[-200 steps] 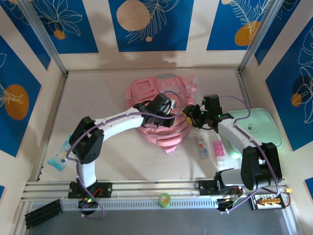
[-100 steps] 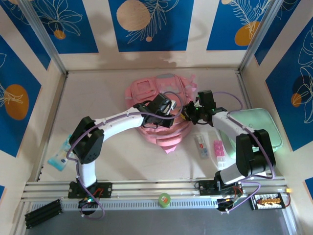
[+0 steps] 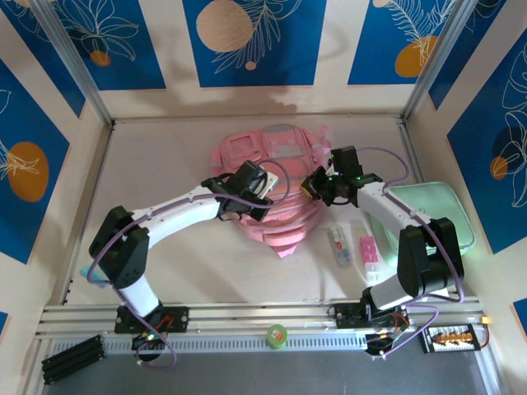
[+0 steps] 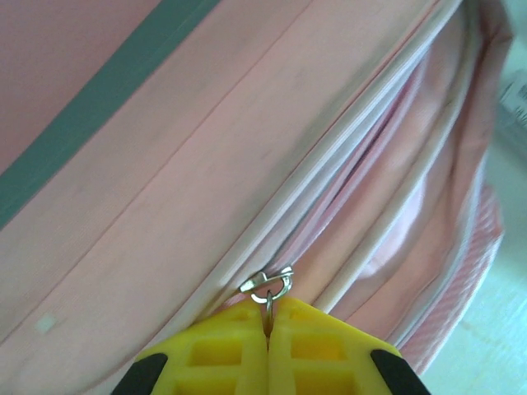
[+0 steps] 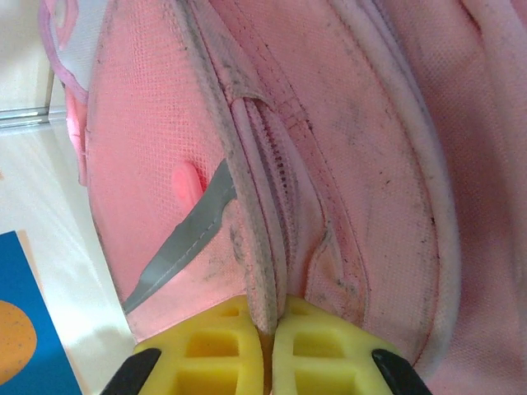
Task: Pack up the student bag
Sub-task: Unzip the student bag at the center of the table.
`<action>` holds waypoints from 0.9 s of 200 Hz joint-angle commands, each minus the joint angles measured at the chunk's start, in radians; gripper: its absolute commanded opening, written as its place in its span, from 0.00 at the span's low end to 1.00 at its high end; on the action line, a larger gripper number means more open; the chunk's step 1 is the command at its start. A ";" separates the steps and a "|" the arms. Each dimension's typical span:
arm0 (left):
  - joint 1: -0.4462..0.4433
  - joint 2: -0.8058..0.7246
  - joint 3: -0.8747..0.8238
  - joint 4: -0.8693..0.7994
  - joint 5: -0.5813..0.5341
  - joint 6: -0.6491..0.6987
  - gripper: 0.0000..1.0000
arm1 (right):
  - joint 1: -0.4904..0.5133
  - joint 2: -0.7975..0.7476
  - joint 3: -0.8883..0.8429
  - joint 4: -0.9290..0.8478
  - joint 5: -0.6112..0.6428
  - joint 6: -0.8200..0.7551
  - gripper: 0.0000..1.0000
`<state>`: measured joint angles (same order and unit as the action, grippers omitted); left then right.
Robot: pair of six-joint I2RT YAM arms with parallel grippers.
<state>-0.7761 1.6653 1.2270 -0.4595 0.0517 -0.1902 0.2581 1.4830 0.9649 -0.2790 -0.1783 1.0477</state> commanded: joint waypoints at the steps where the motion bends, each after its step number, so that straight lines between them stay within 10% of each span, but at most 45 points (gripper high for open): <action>1: 0.058 -0.050 -0.057 -0.112 -0.037 0.063 0.00 | -0.029 -0.004 0.036 -0.013 0.097 -0.046 0.04; 180: 0.310 -0.036 -0.125 0.201 0.069 0.303 0.00 | -0.039 0.011 0.084 -0.036 0.055 -0.158 0.03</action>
<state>-0.5011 1.6524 1.1046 -0.2943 0.1402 0.1146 0.2443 1.4837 1.0050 -0.3088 -0.1421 0.9424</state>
